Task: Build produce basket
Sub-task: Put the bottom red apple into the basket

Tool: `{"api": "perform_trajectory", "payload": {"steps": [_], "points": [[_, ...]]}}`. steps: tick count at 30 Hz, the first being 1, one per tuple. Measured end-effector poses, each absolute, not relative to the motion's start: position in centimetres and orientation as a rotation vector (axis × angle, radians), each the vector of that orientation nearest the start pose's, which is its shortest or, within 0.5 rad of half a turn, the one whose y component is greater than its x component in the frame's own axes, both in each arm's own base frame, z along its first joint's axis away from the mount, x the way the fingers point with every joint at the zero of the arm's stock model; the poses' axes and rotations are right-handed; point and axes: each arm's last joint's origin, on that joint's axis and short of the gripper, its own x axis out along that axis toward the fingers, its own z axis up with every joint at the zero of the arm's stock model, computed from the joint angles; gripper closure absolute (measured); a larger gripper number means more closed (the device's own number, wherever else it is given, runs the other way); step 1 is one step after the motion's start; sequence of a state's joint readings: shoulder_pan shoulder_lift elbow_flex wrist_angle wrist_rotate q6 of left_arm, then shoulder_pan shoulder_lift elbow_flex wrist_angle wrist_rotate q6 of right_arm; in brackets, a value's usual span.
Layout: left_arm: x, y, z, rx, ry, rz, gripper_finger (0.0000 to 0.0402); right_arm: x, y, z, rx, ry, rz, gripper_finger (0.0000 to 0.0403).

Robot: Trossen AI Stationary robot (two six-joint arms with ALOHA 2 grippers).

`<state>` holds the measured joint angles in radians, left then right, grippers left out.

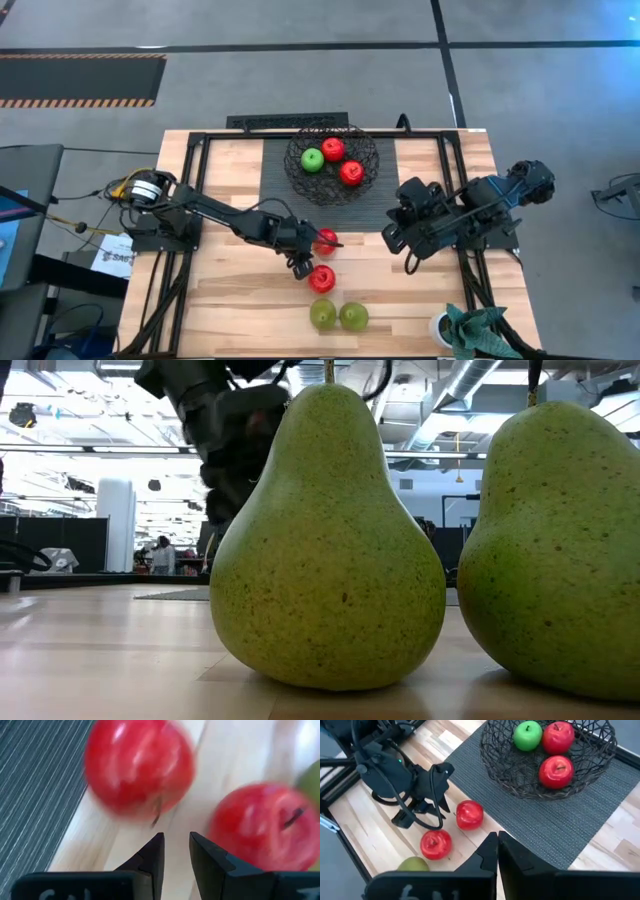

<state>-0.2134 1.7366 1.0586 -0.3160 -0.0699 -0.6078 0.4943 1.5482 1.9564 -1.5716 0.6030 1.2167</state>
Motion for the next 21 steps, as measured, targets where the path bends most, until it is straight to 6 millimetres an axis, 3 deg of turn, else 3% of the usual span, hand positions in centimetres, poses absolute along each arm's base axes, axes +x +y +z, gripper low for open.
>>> {"api": "perform_trajectory", "payload": {"steps": [11, 21], "points": [[33.9, -6.8, 17.0, -0.39, 0.972, 0.257, 0.0324, 22.9, 10.6, 43.6, 0.47, 0.771, -0.621, 0.0375], [34.2, -5.3, 17.0, -0.392, 0.954, 0.306, 0.0324, 22.9, 10.5, 43.6, 0.449, 0.778, -0.611, 0.0376]]}}
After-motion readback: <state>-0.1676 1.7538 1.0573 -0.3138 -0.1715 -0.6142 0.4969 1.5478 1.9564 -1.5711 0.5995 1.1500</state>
